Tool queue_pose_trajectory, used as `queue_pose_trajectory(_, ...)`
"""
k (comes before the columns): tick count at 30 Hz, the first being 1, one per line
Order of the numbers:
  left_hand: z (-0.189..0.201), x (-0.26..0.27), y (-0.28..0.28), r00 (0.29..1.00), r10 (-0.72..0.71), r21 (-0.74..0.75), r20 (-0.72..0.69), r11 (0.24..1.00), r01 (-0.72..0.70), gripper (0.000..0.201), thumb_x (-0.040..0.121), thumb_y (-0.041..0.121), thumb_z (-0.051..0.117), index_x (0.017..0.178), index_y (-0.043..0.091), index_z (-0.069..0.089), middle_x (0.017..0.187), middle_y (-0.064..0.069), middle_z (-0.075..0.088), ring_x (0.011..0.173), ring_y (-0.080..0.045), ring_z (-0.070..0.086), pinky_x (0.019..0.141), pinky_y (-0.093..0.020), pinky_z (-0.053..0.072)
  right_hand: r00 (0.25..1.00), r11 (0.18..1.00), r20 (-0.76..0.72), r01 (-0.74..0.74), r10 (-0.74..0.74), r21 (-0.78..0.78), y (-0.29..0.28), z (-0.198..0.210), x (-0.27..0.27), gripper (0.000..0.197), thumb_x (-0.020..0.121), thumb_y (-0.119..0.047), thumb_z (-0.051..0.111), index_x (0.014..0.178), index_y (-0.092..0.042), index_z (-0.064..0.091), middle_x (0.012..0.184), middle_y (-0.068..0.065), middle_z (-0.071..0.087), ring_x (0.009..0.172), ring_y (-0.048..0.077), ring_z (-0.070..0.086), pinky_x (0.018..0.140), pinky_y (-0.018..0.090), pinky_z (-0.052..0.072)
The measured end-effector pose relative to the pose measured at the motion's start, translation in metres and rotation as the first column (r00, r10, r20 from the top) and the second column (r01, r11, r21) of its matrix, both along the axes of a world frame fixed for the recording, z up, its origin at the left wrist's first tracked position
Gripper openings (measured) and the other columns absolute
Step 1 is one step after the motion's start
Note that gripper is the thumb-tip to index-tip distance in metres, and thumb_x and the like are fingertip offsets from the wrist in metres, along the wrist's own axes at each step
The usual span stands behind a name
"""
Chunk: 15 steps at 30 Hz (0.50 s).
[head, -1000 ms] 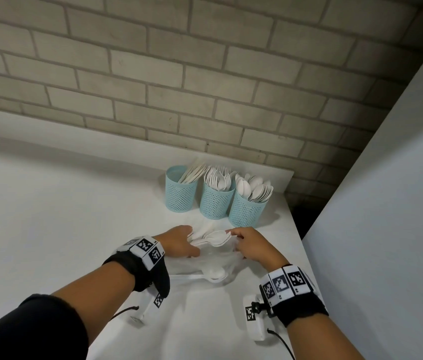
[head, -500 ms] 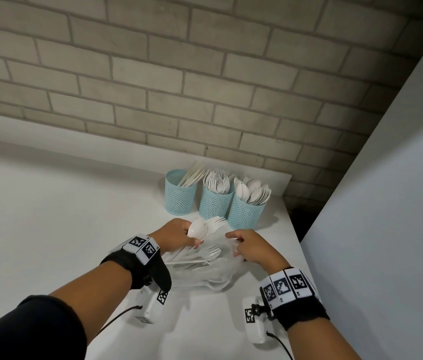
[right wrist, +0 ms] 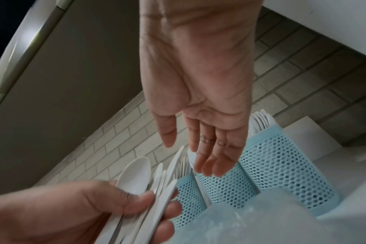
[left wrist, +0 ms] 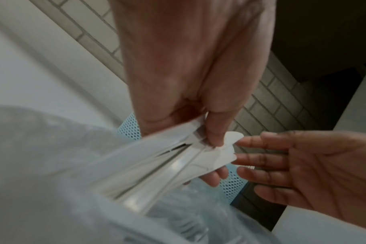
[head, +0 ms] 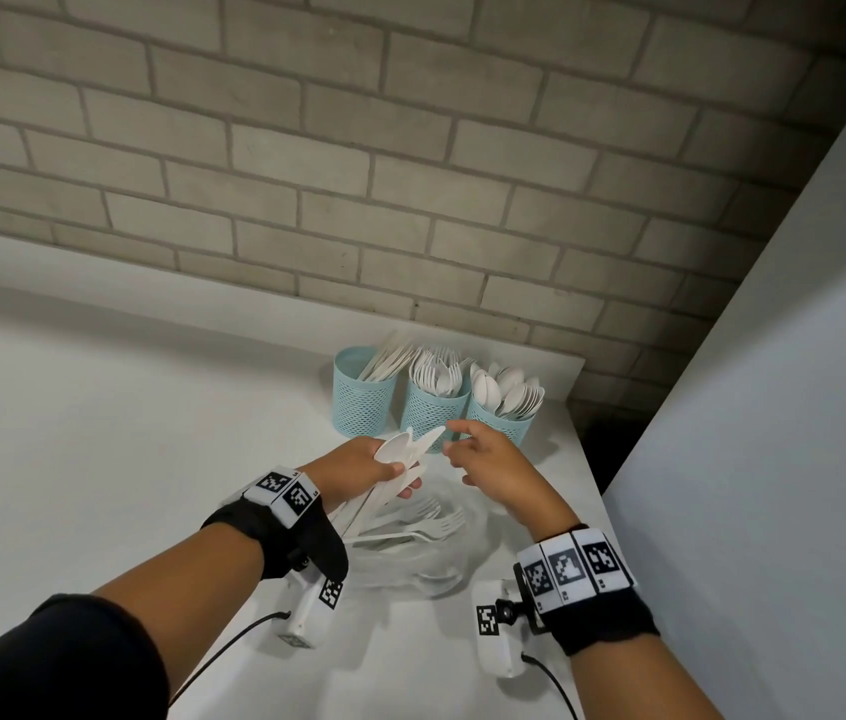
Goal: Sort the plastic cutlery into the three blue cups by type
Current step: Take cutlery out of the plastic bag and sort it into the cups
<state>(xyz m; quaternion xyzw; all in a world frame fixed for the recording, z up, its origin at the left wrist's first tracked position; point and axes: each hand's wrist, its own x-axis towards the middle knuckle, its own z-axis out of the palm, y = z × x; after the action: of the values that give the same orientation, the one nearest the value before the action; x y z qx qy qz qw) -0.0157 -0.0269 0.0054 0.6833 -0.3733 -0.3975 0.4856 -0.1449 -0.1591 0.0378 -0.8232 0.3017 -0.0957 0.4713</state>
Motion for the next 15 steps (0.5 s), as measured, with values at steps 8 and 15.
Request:
queue_pose_trajectory(8, 0.010, 0.003, -0.006, 0.997, 0.065, -0.080, 0.035, 0.995, -0.062, 0.014, 0.095, 0.020, 0.053, 0.093, 0.011, 0.063, 0.065, 0.007, 0.058, 0.052, 0.001, 0.048, 0.049, -0.008, 0.035, 0.985, 0.999, 0.168, -0.045, 0.040, 0.023, 0.014, -0.001, 0.020, 0.010, 0.087, -0.019, 0.065, 0.095, -0.013, 0.062, 0.080, -0.004, 0.061, 0.071, 0.009, 0.059, 0.056, 0.018, 0.045)
queue_pose_trajectory(15, 0.009, 0.013, 0.000, 0.994, 0.053, -0.099, -0.091, 0.993, -0.062, 0.022, 0.098, 0.010, 0.045, 0.113, 0.003, 0.060, 0.102, -0.011, 0.071, 0.089, -0.016, 0.070, 0.090, -0.024, 0.052, 0.958, 0.970, 0.254, 0.070, -0.131, 0.234, 0.005, 0.007, 0.029, 0.006, 0.094, -0.013, 0.054, 0.089, -0.013, 0.057, 0.083, 0.000, 0.065, 0.071, 0.010, 0.061, 0.062, 0.021, 0.049)
